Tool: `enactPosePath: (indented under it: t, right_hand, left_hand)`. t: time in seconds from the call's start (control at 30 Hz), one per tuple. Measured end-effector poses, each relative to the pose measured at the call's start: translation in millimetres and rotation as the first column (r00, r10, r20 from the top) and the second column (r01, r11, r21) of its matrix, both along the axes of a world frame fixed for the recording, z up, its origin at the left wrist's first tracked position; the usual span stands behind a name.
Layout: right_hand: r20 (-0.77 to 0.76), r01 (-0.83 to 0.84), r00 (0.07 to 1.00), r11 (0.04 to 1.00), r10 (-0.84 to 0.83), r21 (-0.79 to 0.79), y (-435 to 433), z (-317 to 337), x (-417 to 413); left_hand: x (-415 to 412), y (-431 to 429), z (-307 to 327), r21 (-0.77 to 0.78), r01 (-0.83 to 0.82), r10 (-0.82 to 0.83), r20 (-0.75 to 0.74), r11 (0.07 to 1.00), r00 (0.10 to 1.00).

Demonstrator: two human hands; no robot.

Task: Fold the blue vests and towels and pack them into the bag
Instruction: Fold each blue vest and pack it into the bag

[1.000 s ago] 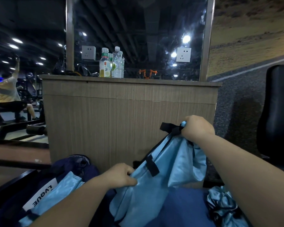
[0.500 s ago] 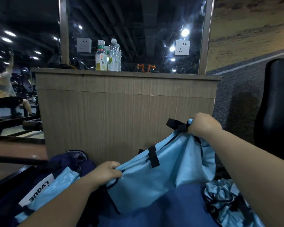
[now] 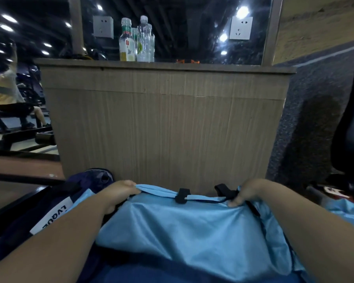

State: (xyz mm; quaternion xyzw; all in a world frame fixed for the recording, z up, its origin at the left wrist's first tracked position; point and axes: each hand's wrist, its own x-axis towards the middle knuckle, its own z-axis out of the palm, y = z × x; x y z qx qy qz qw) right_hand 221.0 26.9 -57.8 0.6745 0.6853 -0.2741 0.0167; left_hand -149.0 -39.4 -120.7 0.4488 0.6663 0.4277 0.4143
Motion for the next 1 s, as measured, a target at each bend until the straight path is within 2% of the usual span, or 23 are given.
enactPosePath:
  t: [0.07,0.1,0.17,0.23,0.37,0.4,0.47,0.53,0.57,0.63,0.7,0.8,0.83,0.9,1.0]
  right_hand:
    - [-0.032,0.008,0.999,1.000,-0.008,-0.016,9.5,-18.2,-6.2]
    - [-0.051,0.014,0.999,1.000,-0.015,-0.027,15.5,-28.3,-9.8]
    - [-0.056,0.009,0.998,1.000,-0.010,-0.017,23.6,-45.9,-19.7]
    - [0.001,0.014,1.000,0.998,-0.014,0.068,33.0,-64.9,-27.3]
    - [-0.017,-0.008,1.000,0.976,0.012,0.220,44.9,-98.1,-32.2]
    - [-0.032,0.008,0.999,0.968,0.000,0.251,48.4,-105.7,-29.8]
    - [-0.108,0.091,0.992,0.953,-0.062,0.290,54.9,-118.6,-20.1]
    - [-0.207,0.183,0.970,0.945,-0.128,0.272,56.8,-124.5,-6.8]
    - [-0.241,0.221,0.957,0.943,-0.161,0.248,57.3,-127.1,0.4]
    - [-0.288,0.288,0.932,0.934,-0.222,0.213,58.0,-134.3,14.8]
    - [-0.356,0.355,0.892,0.919,-0.278,0.173,60.3,-146.6,29.4]
    - [-0.501,0.415,0.804,0.905,-0.320,0.088,62.0,-169.4,48.7]
    - [-0.546,0.433,0.769,0.899,-0.333,0.061,61.2,-175.7,53.0]
    - [-0.642,0.461,0.683,0.887,-0.349,0.009,57.8,-185.4,57.8]
    - [-0.740,0.434,0.585,0.899,-0.334,-0.062,53.0,-198.0,61.5]
  left_hand:
    - [-2.9,10.9,-3.7,-0.020,-0.037,0.032,-0.201,0.999,0.979]
    - [-1.7,14.9,-4.1,-0.011,-0.066,0.058,-0.338,0.998,0.939]
    - [-1.3,26.2,-10.6,0.027,-0.150,0.138,-0.567,0.988,0.812]
    - [-7.4,40.1,-24.1,-0.035,-0.172,0.086,-0.757,0.984,0.648]
    - [-16.9,54.2,-48.7,-0.151,-0.180,-0.048,-0.877,0.972,0.478]
    - [-17.0,57.1,-54.6,-0.130,-0.199,-0.030,-0.897,0.971,0.440]
    - [-6.2,57.5,-57.2,-0.045,-0.236,0.027,-0.956,0.971,0.292]
    - [11.1,60.1,-59.3,0.062,-0.176,0.093,-0.981,0.982,0.170]
    - [22.2,63.0,-61.4,0.098,-0.107,0.114,-0.981,0.989,0.160]
    - [53.6,67.9,-65.1,0.114,0.086,0.093,-0.971,0.990,0.218]
    - [93.0,69.5,-73.6,0.066,0.237,-0.016,-0.944,0.969,0.331]
    - [146.8,68.2,-100.1,0.006,0.367,-0.199,-0.832,0.930,0.518]
    - [160.5,68.6,-112.3,-0.009,0.407,-0.255,-0.791,0.914,0.556]
    - [181.6,70.6,-134.1,-0.039,0.466,-0.328,-0.761,0.884,0.559]
    - [202.7,73.1,-152.1,-0.085,0.469,-0.339,-0.803,0.879,0.490]
